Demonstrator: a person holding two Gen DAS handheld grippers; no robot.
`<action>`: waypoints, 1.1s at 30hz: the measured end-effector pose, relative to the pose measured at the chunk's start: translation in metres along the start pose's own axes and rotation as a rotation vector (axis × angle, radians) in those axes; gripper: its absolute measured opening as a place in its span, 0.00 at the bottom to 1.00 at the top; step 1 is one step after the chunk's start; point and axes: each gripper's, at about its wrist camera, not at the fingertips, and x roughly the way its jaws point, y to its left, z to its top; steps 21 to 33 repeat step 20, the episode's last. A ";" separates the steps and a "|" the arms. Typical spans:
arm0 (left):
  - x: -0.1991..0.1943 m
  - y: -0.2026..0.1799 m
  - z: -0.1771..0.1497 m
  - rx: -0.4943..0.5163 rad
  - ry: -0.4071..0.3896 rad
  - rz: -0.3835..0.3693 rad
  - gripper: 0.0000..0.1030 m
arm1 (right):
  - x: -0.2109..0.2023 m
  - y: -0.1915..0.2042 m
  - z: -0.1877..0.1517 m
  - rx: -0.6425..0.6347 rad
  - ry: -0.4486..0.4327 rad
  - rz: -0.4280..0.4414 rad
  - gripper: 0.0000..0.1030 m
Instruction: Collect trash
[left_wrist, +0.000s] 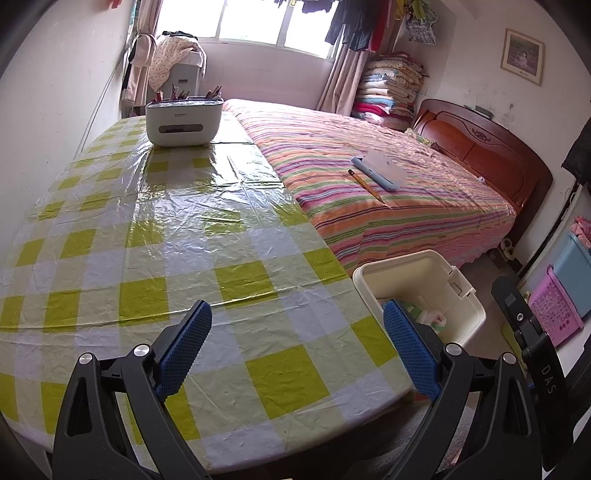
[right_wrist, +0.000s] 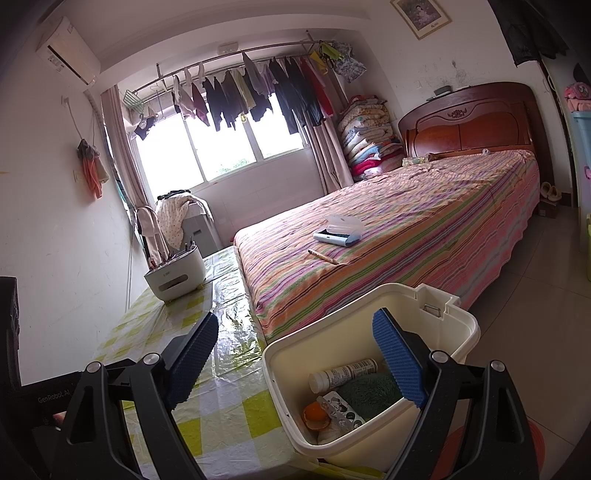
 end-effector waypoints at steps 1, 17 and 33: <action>-0.001 0.000 0.000 0.004 -0.006 0.002 0.90 | 0.000 0.000 0.000 0.000 0.000 0.000 0.81; -0.022 -0.026 -0.002 0.159 -0.151 0.109 0.93 | 0.000 -0.002 0.001 0.003 0.000 0.000 0.81; -0.023 -0.024 -0.001 0.158 -0.157 0.134 0.93 | 0.000 -0.002 0.002 0.002 0.000 0.001 0.81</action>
